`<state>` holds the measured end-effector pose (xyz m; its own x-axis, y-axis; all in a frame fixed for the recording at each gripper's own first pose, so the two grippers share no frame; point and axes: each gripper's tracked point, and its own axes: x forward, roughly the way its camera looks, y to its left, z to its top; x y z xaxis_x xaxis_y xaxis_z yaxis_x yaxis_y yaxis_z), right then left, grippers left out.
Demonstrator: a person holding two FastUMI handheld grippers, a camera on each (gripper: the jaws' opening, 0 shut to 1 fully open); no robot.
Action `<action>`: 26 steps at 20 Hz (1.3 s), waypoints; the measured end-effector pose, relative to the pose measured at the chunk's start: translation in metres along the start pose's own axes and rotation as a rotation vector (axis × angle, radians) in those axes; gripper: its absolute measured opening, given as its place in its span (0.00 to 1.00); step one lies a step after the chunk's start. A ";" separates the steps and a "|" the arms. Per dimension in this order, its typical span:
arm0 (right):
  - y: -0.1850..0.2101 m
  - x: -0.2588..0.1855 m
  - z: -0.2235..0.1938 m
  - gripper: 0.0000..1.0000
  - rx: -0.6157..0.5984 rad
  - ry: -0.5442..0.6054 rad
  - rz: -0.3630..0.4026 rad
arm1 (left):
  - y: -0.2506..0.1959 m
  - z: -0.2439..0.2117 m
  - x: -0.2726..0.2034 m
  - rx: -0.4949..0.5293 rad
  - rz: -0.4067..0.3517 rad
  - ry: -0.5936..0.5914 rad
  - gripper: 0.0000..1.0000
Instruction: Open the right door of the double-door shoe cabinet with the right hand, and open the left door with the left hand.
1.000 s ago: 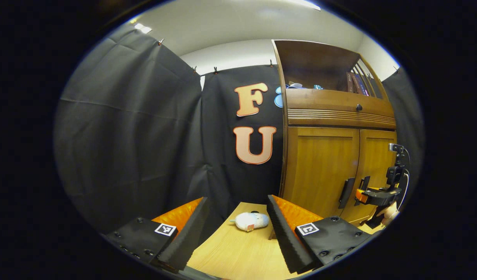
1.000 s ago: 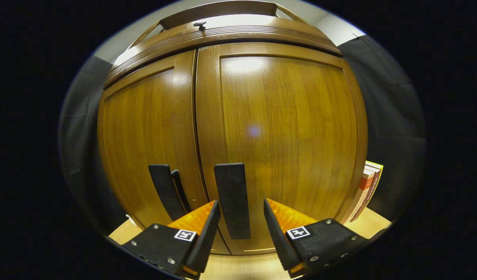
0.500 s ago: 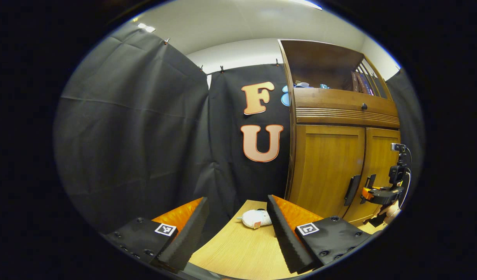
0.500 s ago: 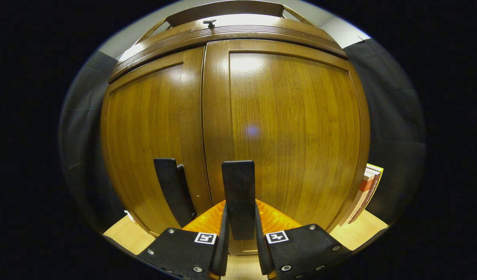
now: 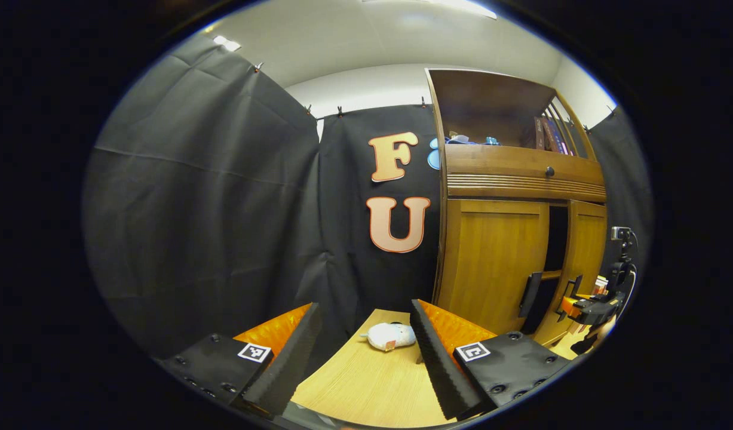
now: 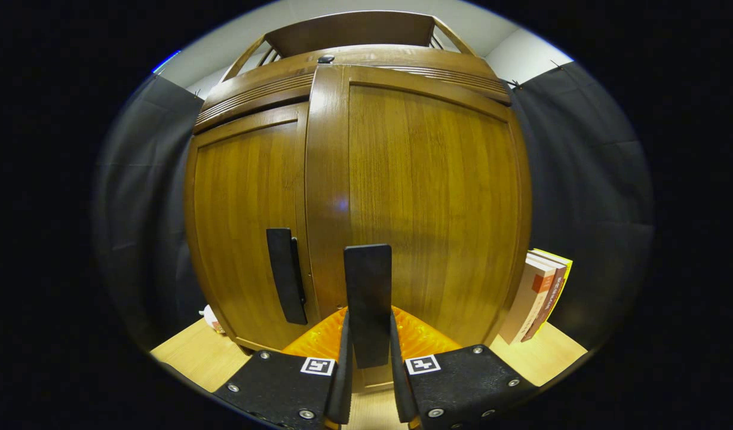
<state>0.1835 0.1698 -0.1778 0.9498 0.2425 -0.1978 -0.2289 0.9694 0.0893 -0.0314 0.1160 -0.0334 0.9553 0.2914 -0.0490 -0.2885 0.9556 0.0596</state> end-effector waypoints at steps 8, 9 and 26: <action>-0.034 -0.057 -0.003 0.27 -0.021 0.000 -0.023 | -0.004 0.010 -0.025 -0.013 -0.018 -0.020 0.93; -0.040 -0.062 -0.002 0.25 -0.018 -0.002 -0.030 | -0.007 0.010 -0.027 -0.009 -0.025 -0.022 0.93; -0.135 -0.135 -0.003 0.07 -0.006 -0.006 -0.129 | -0.135 0.006 -0.019 -0.002 -0.228 -0.001 0.94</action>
<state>0.0852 0.0064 -0.1659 0.9726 0.1159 -0.2014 -0.1064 0.9927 0.0577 -0.0105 -0.0184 -0.0347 0.9959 0.0680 -0.0596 -0.0654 0.9968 0.0450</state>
